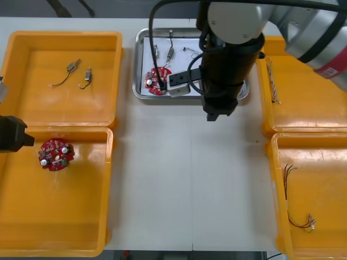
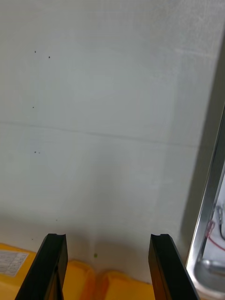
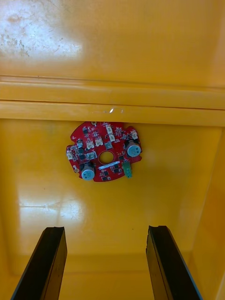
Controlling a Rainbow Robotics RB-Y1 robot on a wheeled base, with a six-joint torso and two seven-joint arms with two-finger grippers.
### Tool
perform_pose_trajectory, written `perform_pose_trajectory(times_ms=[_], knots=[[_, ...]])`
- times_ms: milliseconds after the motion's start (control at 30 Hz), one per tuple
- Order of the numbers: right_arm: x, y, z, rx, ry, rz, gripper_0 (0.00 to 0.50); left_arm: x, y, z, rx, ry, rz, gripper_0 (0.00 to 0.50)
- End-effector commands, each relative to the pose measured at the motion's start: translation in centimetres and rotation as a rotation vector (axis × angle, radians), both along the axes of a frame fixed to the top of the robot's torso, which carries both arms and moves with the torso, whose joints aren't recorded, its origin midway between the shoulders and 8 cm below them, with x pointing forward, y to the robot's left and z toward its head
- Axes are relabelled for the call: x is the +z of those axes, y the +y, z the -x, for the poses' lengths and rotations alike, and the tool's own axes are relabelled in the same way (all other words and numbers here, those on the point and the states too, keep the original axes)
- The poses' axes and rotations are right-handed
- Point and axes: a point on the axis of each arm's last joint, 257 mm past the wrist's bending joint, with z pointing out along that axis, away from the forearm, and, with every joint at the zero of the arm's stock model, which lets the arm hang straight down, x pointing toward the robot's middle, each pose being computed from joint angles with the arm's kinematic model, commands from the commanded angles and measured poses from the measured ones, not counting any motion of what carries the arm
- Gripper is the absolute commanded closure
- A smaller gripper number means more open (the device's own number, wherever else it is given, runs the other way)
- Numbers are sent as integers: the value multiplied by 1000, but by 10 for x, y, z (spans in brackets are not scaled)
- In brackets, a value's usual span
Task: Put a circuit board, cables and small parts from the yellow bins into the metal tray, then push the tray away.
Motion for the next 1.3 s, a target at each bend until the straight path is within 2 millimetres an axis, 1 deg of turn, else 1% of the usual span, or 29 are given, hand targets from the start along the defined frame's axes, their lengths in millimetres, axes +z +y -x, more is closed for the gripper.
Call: perform_pose_trajectory(times_ms=[33,100,133,167,233,300,333,367,400,467,500,567,600,667,767,867,900,967,1000,1067,1100,1167,1200,1300], knots=[[24,-47,18,-121,-38,-20,0,11,16,5,-40,-19,-84,0],[26,-56,25,-137,-46,-16,0,11,16,5,-40,-19,-84,0],[28,-71,34,-170,-53,-12,0,11,16,5,-40,-19,-84,0],[28,-76,37,-182,-53,-11,0,11,16,5,-40,-19,-84,0],[29,-94,48,-241,-58,-10,0,11,16,5,-40,-19,-84,0],[31,-99,51,-272,-64,-23,0,11,16,5,-40,-19,-84,0],[30,-107,56,-324,-71,-49,0,11,16,5,-40,-19,-84,0],[31,-110,58,-361,-76,-74,0,11,16,5,-40,-19,-84,0],[31,-110,58,-361,-76,-74,0,11,16,5,-40,-19,-84,0],[31,-123,60,-469,-86,-137,0,11,16,5,-40,-19,-84,0],[31,-123,60,-469,-86,-137,0,11,16,5,-40,-19,-84,0],[32,-138,61,-582,-105,-199,0,11,16,5,-40,-19,-84,0],[33,-141,60,-603,-112,-210,0,11,16,5,-40,-19,-84,0],[34,-156,62,-685,-135,-244,0,11,16,5,-40,-19,-84,0],[34,-172,64,-779,-157,-273,0,11,16,5,-40,-19,-84,0],[39,-196,64,-918,-200,-324,0,11,16,5,-40,-19,-84,0],[39,-196,64,-918,-200,-324,0,11,16,5,-40,-19,-84,0],[37,-217,68,-1042,-198,-356,0,11,16,5,-40,-19,-84,0],[37,-222,69,-1066,-200,-360,0,11,16,5,-40,-19,-84,0],[34,-241,71,-1162,-211,-377,0,11,16,5,-40,-19,-84,0],[33,-245,72,-1180,-213,-377,0,11,16,5,-40,-19,-84,0],[29,-268,75,-1254,-233,-374,0,11,16,5,-40,-19,-84,0],[29,-273,76,-1271,-239,-375,0,11,16,5,-40,-19,-84,0],[22,-302,85,-1363,-256,-363,0,11,16,5,-40,-19,-84,0]])
